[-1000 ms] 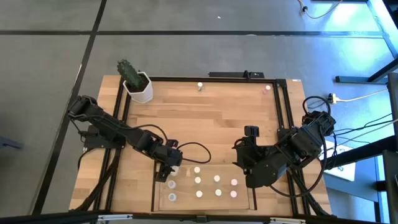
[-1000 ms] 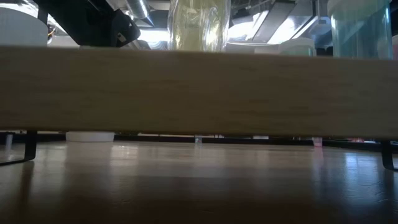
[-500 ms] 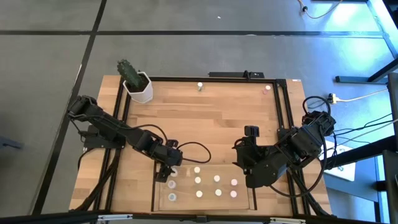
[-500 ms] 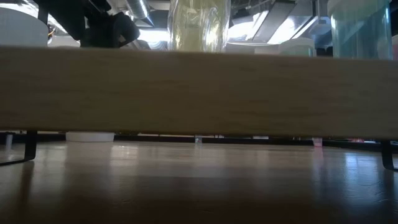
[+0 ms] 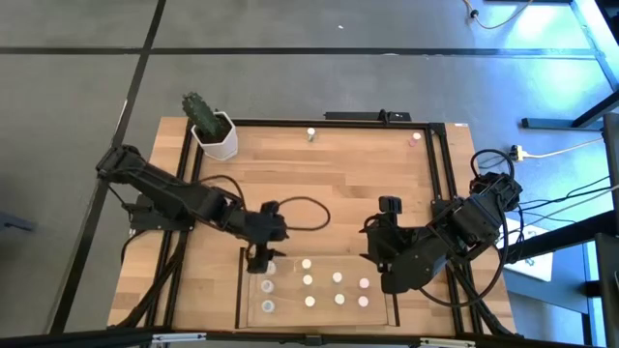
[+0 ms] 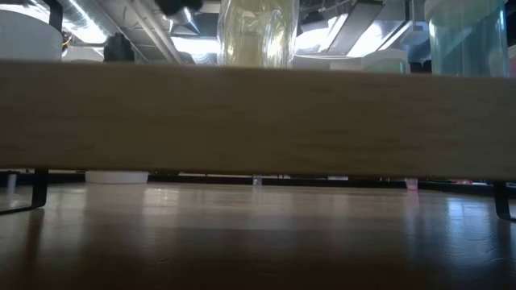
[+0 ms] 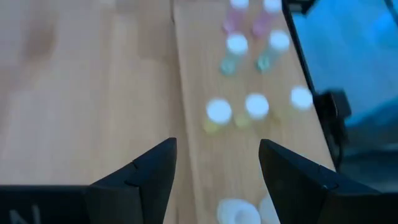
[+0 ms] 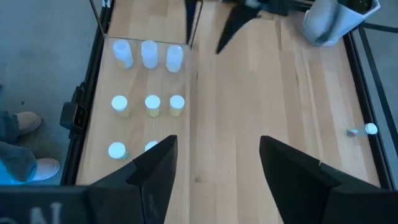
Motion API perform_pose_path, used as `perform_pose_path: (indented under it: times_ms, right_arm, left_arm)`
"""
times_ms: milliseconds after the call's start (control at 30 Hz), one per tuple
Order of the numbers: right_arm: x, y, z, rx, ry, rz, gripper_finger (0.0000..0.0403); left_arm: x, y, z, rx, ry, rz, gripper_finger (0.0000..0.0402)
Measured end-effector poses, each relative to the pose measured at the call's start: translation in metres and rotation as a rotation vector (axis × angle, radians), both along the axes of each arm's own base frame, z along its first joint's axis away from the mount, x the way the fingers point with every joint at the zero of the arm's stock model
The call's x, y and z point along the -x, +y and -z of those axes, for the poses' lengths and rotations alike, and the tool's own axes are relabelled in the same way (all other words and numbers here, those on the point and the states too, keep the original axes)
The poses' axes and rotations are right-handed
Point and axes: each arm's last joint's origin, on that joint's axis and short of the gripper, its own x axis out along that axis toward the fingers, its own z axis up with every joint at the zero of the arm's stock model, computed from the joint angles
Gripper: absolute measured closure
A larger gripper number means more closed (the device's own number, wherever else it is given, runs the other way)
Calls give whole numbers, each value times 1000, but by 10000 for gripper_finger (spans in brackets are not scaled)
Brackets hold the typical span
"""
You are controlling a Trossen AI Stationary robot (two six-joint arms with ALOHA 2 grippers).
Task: Pick and place medicine bottles onto shelf by color
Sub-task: Put the pink pill bottle on the shelf aligned with the other pink pill bottles
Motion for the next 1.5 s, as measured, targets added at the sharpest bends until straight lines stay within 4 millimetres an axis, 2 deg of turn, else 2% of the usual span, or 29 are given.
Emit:
perform_pose_path:
  times_ms: [133, 333, 700, 767, 867, 1000, 1067, 1167, 1367, 1500]
  right_arm:
    - [-1, 1, -1, -13, -16, 0, 173]
    - [-3, 2, -2, -30, -39, -1, 173]
    - [-8, 3, -6, -30, -90, -15, 173]
    - [-10, 4, -8, -92, -121, 26, 173]
    - [-12, 0, -8, -63, -135, 66, 173]
    - [-8, -19, 0, 51, -46, 174, 173]
    - [-13, -29, 1, 51, -60, 248, 173]
    - [-17, -44, -1, 40, -41, 251, 173]
    - [-17, -88, -9, 48, -27, 331, 173]
    - [-12, -114, -3, 82, 27, 367, 173]
  left_arm:
    - [7, 7, -21, -36, -80, -65, 180]
    - [15, 23, -37, -53, -149, -182, 180]
    - [10, 59, -41, -58, -164, -313, 180]
    - [10, 63, -41, -59, -163, -329, 180]
    - [9, 69, -41, -60, -163, -349, 180]
    - [8, 75, -42, -59, -165, -375, 180]
    - [7, 79, -42, -47, -165, -400, 180]
    - [5, 89, -43, -43, -180, -436, 180]
    - [3, 113, -45, -66, -201, -507, 180]
    - [1, 134, -45, -76, -215, -564, 180]
